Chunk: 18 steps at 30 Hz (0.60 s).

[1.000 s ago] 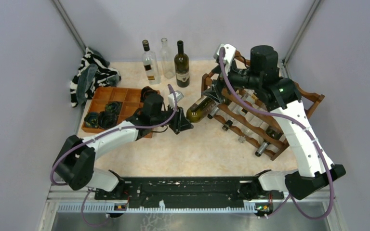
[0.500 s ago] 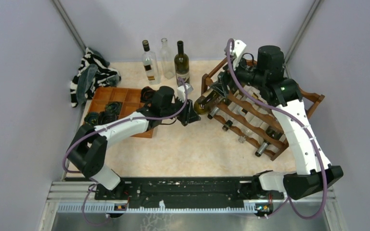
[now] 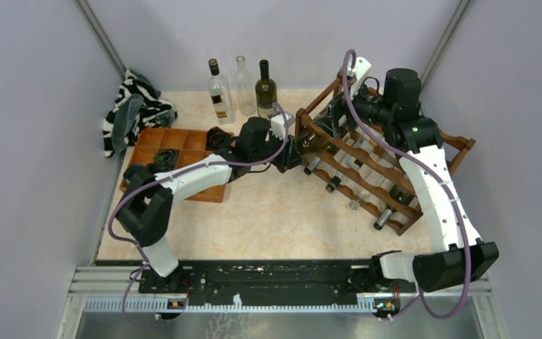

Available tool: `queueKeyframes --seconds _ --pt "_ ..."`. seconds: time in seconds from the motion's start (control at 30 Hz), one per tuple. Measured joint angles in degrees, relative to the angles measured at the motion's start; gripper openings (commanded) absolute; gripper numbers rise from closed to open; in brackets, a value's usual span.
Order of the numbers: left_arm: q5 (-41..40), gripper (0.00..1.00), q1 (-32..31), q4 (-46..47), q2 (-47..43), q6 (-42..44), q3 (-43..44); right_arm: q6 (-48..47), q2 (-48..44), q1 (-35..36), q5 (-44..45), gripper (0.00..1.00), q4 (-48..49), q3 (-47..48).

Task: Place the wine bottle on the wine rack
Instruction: Place the wine bottle in the wine rack.

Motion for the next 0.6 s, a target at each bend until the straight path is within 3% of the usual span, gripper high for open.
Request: queueKeyframes --seconds 0.6 --pt "-6.9 0.00 -3.0 -4.4 5.4 0.5 9.0 4.8 -0.1 -2.6 -1.6 0.94 5.1 -4.1"
